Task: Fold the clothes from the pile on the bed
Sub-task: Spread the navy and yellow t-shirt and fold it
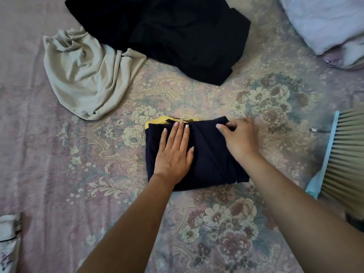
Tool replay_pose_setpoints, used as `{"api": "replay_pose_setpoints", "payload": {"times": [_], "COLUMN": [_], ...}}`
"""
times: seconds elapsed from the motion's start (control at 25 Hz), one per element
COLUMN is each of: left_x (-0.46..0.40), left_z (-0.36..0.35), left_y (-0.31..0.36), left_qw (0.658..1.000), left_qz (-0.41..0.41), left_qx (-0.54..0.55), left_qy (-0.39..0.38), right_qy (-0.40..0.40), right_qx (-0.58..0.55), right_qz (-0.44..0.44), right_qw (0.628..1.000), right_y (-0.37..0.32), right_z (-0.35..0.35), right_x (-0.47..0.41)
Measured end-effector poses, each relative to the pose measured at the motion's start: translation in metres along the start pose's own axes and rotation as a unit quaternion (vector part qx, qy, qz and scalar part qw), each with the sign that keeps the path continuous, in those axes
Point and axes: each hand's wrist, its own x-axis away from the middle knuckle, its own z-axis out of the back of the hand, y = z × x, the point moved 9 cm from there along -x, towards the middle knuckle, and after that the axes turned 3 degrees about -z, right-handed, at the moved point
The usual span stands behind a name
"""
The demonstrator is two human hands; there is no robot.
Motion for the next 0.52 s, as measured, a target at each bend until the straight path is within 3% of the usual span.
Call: {"api": "replay_pose_setpoints", "payload": {"times": [0.16,0.36,0.52], "left_x": [0.001,0.01,0.006], "left_z": [-0.001,-0.009,0.008], "left_y": [-0.001,-0.015,-0.017], "left_qw": [1.0,0.999,0.999], "left_qz": [0.004,0.041,0.034], "left_qx": [0.006,0.021,0.02], "left_qy": [-0.003,-0.025,0.025], "right_qy": [-0.01,0.083,-0.025], "right_qx": [-0.122,-0.024,-0.195], "right_qz": [-0.027,0.003,-0.038], "right_qw": [0.992,0.996,0.98], "right_y": [0.003,0.015,0.011], "right_z": [0.0,0.021,0.007], "right_x": [-0.003,-0.006,0.0]}}
